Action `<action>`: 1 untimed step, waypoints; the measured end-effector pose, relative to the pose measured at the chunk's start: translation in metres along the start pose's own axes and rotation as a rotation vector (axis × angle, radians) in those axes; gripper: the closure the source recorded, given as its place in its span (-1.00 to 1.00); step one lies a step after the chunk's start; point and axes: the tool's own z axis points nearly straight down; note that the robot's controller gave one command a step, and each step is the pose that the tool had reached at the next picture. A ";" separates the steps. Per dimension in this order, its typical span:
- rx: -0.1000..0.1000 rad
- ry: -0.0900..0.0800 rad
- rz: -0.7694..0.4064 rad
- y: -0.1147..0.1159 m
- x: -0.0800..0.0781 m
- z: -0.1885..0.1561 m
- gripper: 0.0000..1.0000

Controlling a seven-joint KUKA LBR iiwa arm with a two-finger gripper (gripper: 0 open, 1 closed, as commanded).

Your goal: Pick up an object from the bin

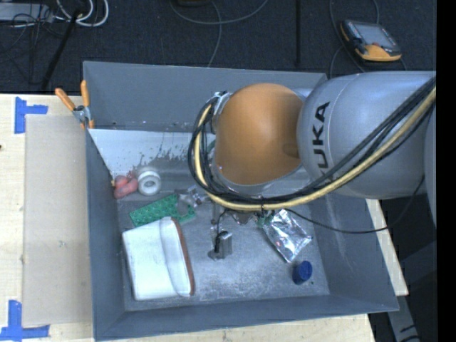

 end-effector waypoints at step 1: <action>-0.001 0.002 -0.258 -0.006 -0.075 0.085 -1.00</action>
Offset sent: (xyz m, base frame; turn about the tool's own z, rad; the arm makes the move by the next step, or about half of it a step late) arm 0.0695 0.0297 -0.0816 -0.2593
